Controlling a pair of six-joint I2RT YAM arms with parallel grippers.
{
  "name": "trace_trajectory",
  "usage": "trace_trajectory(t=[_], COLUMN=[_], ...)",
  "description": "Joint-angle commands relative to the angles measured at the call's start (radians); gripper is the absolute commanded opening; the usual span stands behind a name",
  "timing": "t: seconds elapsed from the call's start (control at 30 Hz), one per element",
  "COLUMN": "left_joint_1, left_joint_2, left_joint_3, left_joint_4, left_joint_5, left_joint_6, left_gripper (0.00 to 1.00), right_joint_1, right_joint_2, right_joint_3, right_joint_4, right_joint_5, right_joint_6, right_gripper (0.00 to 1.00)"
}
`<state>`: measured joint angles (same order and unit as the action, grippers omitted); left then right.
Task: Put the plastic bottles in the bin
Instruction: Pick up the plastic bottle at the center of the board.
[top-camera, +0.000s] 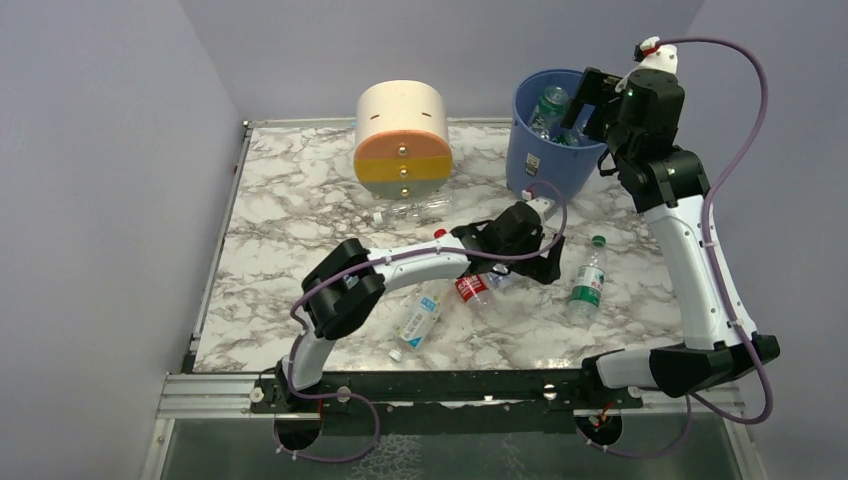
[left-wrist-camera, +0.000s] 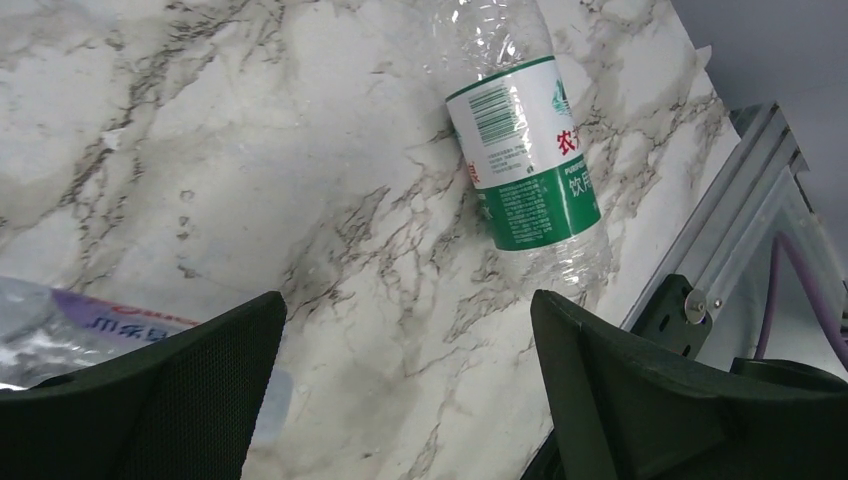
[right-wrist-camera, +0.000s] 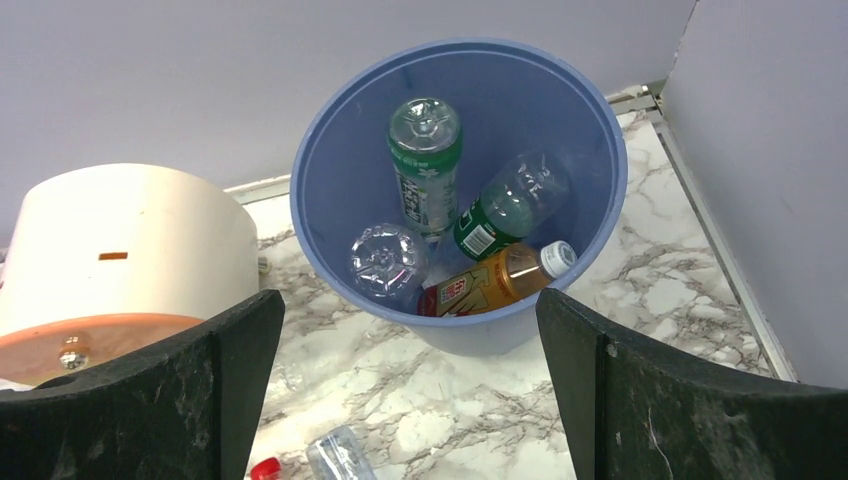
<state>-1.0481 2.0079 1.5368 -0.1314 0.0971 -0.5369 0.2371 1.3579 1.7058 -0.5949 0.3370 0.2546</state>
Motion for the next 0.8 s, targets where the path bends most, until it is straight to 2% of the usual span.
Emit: trace_trajectory(t=[0.0,0.43,0.77], left_joint_1=[-0.020,-0.066,-0.088], left_joint_2=[0.066,0.356,0.462], left_joint_3=[0.102,0.480,0.581], left_joint_4=[-0.011,-0.102,-0.122], left_joint_5=[0.019,0.036,0.030], left_joint_6=[-0.048,-0.143,-0.188], left_gripper=[0.99,0.99,0.99], right_joint_1=[0.002,0.002,0.001], right_joint_2=[-0.042,-0.092,-0.127], right_joint_3=[0.006,-0.011,-0.040], right_joint_4=[-0.037,-0.062,-0.062], right_joint_5=[-0.027,-0.062,-0.082], right_joint_6=[0.006,0.021,0.031], right_gripper=[1.00,0.99,1.00])
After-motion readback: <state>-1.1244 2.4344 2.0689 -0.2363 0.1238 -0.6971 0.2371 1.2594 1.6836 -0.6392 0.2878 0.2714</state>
